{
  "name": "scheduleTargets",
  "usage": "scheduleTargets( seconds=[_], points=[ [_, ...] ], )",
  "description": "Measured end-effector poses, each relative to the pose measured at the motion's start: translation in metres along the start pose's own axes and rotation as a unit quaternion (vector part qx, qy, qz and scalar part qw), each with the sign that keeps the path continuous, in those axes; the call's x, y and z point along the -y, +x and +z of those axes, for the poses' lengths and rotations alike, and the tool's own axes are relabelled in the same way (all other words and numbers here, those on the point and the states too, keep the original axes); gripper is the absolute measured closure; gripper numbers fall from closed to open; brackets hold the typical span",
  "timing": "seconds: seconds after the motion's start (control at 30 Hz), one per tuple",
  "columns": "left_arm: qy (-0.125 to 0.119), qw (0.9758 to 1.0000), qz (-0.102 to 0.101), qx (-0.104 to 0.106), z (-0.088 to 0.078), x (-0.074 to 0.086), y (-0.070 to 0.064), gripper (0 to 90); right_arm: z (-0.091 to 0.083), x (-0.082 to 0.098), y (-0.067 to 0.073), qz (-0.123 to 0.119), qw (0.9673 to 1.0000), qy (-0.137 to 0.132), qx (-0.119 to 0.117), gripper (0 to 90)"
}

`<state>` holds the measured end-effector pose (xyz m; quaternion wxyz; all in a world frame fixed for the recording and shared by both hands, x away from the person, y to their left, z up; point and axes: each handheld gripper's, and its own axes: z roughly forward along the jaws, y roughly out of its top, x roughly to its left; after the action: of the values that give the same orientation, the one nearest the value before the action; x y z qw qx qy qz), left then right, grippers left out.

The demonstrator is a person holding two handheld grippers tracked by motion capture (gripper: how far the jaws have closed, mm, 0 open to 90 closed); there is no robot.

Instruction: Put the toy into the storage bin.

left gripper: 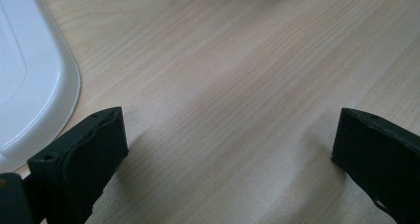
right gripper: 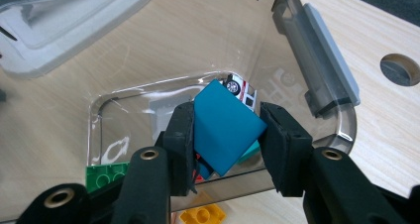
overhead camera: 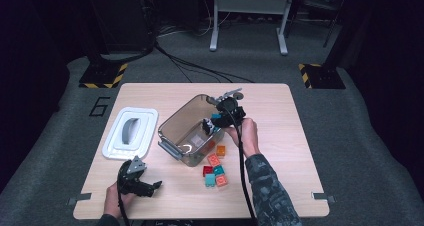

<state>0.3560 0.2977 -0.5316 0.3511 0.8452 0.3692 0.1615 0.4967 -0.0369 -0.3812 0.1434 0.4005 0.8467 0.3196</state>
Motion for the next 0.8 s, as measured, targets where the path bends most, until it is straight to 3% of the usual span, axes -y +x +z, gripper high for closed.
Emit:
scheduleTargets(
  seconds=[0.2,0.4,0.67,0.8],
  points=[
    [0.001,1.0,0.0,-0.001,0.0,0.0,0.0,0.4,0.004,0.001,0.002,0.003,0.9999,0.009,0.01,57.5],
    [0.001,1.0,0.0,-0.001,0.0,0.0,0.0,0.4,-0.002,0.004,0.001,0.009,0.9998,0.01,0.014,41.0],
    [0.001,1.0,0.0,-0.001,0.0,0.0,0.0,0.4,-0.034,0.017,-0.002,0.02,0.999,-0.039,0.012,22.9],
    [0.0,1.0,0.0,0.0,0.0,0.0,0.0,0.4,-0.046,0.029,-0.003,0.028,0.9978,-0.06,0.011,18.0]
  ],
)
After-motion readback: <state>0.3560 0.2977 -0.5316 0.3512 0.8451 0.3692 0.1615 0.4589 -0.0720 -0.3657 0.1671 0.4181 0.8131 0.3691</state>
